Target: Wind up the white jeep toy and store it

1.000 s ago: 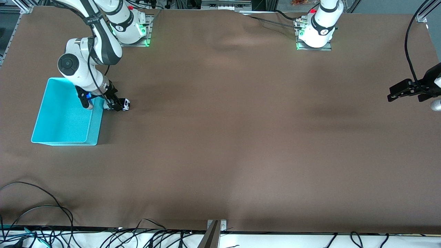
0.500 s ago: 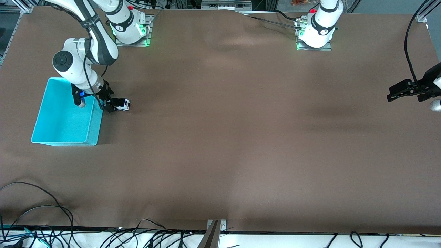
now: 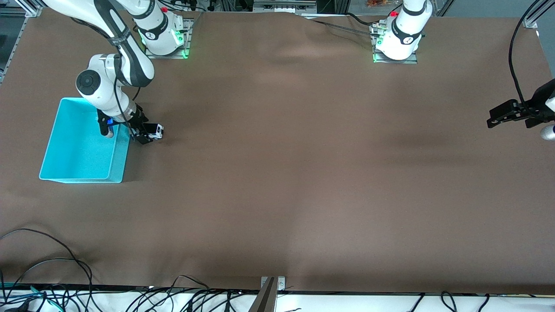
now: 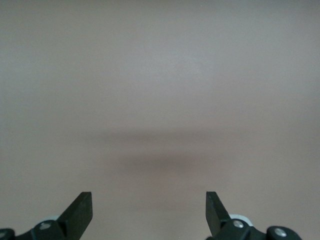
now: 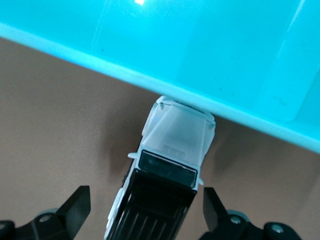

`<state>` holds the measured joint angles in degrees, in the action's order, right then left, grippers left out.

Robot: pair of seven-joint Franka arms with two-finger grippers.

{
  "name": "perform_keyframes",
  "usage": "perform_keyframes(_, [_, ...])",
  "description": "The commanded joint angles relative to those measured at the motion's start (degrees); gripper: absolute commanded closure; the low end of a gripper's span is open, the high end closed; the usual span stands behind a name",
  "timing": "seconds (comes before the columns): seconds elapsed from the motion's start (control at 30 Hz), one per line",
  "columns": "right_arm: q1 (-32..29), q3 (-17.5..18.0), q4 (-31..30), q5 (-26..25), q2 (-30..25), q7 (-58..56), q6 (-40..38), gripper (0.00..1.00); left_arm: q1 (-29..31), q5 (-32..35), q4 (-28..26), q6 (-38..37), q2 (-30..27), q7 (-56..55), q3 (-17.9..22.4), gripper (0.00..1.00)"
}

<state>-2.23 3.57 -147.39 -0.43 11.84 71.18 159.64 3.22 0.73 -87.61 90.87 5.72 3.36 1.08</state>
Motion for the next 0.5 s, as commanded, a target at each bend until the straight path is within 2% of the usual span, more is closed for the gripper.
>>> perform_keyframes(0.0, [0.1,0.1,-0.4,-1.2,0.9,1.5,2.1,0.00,-0.8,-1.7,-0.5,-0.4,-0.4,0.9,0.9,0.00])
perform_keyframes(0.1, [0.1,0.0,-0.4,-1.2,0.8,1.6,2.1,0.00,-0.8,-1.7,-0.5,-0.4,-0.4,0.9,0.9,0.00])
perform_keyframes(0.13, [0.1,0.0,-0.4,-1.1,0.8,1.6,2.2,0.10,-0.8,-1.7,-0.5,-0.4,-0.4,0.9,0.9,0.00])
perform_keyframes(0.2, [0.0,0.0,-0.3,-1.2,0.7,1.6,2.1,0.60,-0.8,-1.7,-0.5,-0.4,-0.4,0.9,0.9,0.00])
perform_keyframes(0.23, [0.0,-0.1,-0.3,-1.2,0.6,1.6,2.1,0.74,-0.8,-1.7,-0.5,-0.4,-0.4,0.9,0.9,0.00])
perform_keyframes(0.27, [0.0,-0.1,-0.3,-1.1,0.5,1.6,2.1,0.82,-0.8,-1.7,-0.5,-0.4,-0.4,0.9,0.9,0.00])
perform_keyframes(0.3, [0.0,-0.3,-0.2,-1.2,0.4,1.7,2.1,0.88,-0.8,-1.7,-0.4,-0.4,-0.4,0.8,0.9,0.00])
perform_keyframes(0.37, [0.1,-0.3,-0.1,-1.1,0.1,2.6,2.1,0.93,-0.8,-1.7,-0.5,-0.4,-0.4,0.8,0.9,0.00])
perform_keyframes(0.4, [0.2,-0.3,-0.1,-1.2,0.0,3.2,2.1,0.98,-0.8,-1.7,-0.5,-0.4,-0.4,0.8,0.9,0.00])
perform_keyframes(0.47, [0.3,-0.3,0.0,-1.2,-0.5,3.4,2.1,1.00,-0.8,-1.7,-0.5,-0.4,-0.4,0.8,0.9,0.00])
